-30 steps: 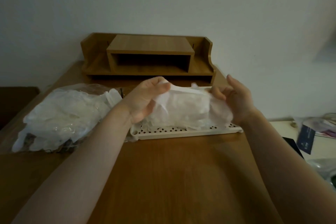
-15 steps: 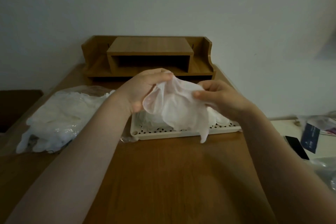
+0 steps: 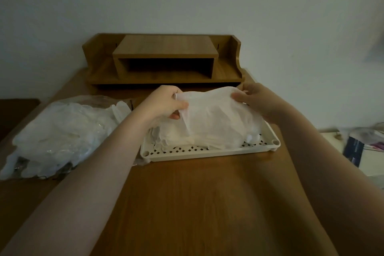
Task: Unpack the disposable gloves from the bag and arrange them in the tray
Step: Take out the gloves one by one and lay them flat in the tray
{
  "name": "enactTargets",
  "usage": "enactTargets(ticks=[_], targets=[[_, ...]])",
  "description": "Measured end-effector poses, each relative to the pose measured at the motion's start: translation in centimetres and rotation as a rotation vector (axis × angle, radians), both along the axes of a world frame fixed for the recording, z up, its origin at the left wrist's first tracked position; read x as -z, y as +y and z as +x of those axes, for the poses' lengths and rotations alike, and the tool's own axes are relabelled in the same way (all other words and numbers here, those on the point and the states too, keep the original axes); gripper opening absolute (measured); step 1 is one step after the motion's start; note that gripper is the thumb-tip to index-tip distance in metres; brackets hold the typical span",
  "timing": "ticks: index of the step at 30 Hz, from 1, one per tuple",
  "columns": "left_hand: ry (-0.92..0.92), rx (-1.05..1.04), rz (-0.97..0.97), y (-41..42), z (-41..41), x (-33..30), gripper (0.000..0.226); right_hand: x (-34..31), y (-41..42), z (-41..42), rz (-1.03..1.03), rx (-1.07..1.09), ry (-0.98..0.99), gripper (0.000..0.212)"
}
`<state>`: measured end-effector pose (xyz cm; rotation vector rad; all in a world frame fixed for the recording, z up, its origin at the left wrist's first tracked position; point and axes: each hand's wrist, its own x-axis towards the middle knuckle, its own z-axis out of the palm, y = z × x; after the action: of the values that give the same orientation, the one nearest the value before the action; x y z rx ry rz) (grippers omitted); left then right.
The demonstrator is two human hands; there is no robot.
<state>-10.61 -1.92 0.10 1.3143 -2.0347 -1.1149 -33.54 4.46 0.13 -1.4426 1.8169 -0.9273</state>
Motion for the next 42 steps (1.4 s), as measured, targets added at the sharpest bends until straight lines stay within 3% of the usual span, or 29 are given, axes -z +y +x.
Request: enactTargets(ticks=[3, 7, 12, 14, 17, 22, 26, 30, 34, 37, 40, 42], targets=[[0.037, -0.024, -0.059, -0.8, -0.7, -0.7, 0.002, 0.0, -1.3, 0.0, -0.136, 0.147, 0.111, 0.020], [0.096, -0.101, -0.292, -2.7, -2.2, -2.9, 0.009, -2.6, -3.7, -0.8, -0.394, 0.328, 0.325, 0.026], [0.220, -0.072, -0.309, -3.6, -2.6, -3.3, 0.008, -4.4, -3.2, -1.3, -0.738, 0.224, 0.452, 0.019], [0.109, 0.035, -0.325, -3.4, -1.7, -1.8, 0.007, -2.8, -2.1, -1.4, -0.686, 0.044, 0.564, 0.016], [-0.076, 0.183, -0.295, -2.9, -0.1, 0.5, 0.009, 0.5, -0.4, -1.2, -0.439, -0.244, 0.618, 0.005], [-0.168, 0.270, -0.293, -2.0, 1.9, 1.6, 0.022, 2.8, 1.6, 0.1, -0.242, -0.375, 0.625, 0.008], [-0.331, 0.337, -0.366, -1.4, 3.5, 2.2, 0.029, 3.2, 2.8, 2.1, -0.061, -0.524, 0.812, 0.033], [-0.497, 0.409, -0.438, -0.8, 4.0, 3.3, 0.032, 3.5, 3.1, 3.2, 0.014, -0.254, 0.677, 0.068], [-0.556, 0.380, -0.530, -0.2, 4.2, 3.8, 0.031, 4.2, 3.3, 3.8, -0.081, -0.001, 0.512, 0.039], [-0.612, 0.349, -0.513, 0.3, 4.4, 4.5, 0.027, 4.1, 2.9, 3.9, 0.035, 0.058, 0.452, 0.040], [-0.710, 0.316, -0.494, 1.0, 4.4, 4.6, 0.019, 4.3, 2.0, 4.1, 0.232, 0.108, 0.694, 0.041], [-0.862, 0.295, -0.482, 1.1, 4.6, 4.3, 0.033, 4.2, 2.2, 4.6, 0.145, 0.234, 0.855, 0.048]])
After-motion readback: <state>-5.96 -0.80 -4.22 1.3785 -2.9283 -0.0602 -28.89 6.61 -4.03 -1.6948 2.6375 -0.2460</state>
